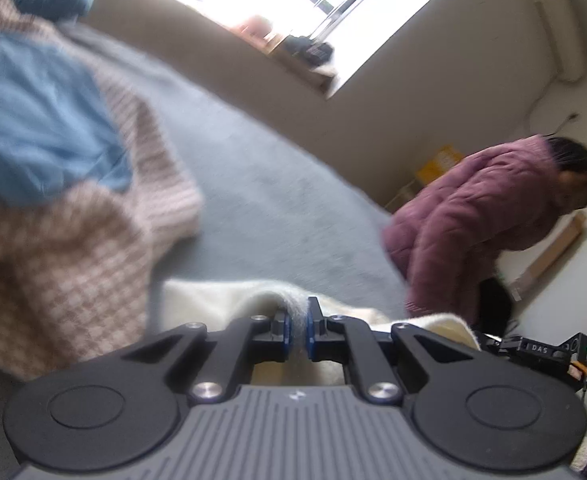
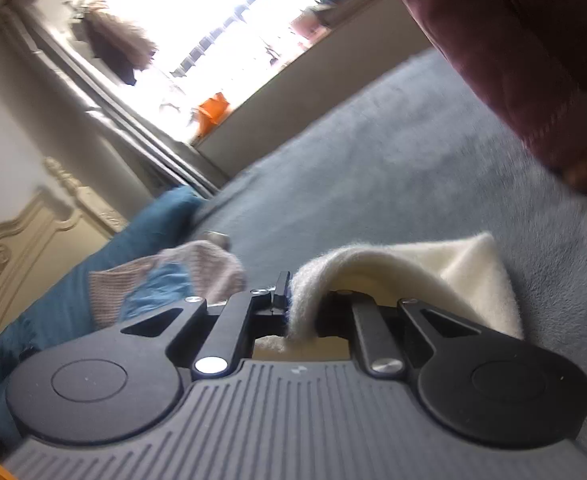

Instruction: Fold clothes

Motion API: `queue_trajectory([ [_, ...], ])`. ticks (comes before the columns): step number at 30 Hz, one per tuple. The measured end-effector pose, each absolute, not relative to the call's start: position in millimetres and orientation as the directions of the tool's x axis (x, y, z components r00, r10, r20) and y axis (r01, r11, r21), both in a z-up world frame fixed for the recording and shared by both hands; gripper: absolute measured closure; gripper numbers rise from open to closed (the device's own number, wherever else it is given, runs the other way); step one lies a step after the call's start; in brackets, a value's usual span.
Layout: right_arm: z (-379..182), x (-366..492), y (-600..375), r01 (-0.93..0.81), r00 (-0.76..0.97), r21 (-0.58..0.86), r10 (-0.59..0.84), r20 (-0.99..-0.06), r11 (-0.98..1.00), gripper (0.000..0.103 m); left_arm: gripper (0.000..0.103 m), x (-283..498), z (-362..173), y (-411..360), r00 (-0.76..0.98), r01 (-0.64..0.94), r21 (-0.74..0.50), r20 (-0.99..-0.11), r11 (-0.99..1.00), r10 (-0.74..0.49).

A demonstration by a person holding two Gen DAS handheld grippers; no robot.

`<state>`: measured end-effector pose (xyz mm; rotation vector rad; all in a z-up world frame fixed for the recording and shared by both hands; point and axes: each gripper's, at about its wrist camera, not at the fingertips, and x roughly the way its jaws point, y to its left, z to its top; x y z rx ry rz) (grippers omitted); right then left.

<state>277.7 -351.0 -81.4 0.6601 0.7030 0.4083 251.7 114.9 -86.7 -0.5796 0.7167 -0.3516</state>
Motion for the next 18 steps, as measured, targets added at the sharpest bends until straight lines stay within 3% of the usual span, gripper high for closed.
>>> queue_trajectory([
  [4, -109, 304, -354, -0.07, 0.699, 0.711, 0.543, -0.466, 0.7, 0.095, 0.094, 275, -102, 119, 0.697, 0.074, -0.653, -0.507, 0.754, -0.507],
  [8, -136, 334, -364, 0.027, 0.705, 0.785, 0.545, -0.453, 0.618, 0.093, 0.08, 312, -121, 126, 0.641, -0.023, -0.705, -0.554, 0.709, -0.531],
  [11, -168, 344, -374, 0.149, 0.691, 0.852, 0.563, -0.453, 0.502, 0.087, 0.079, 323, -140, 138, 0.616, -0.107, -0.772, -0.547, 0.627, -0.568],
  [14, -187, 338, -385, 0.175, 0.718, 0.907, 0.581, -0.384, 0.383, 0.085, 0.062, 324, -147, 148, 0.625, -0.109, -0.828, -0.487, 0.55, -0.61],
  [15, -189, 336, -389, 0.166, 0.729, 0.921, 0.585, -0.355, 0.352, 0.083, 0.054, 323, -146, 151, 0.638, -0.111, -0.84, -0.47, 0.532, -0.609],
  [18, -188, 330, -400, 0.155, 0.769, 0.946, 0.566, -0.296, 0.284, 0.071, 0.043, 320, -143, 164, 0.702, -0.128, -0.871, -0.418, 0.475, -0.577],
])
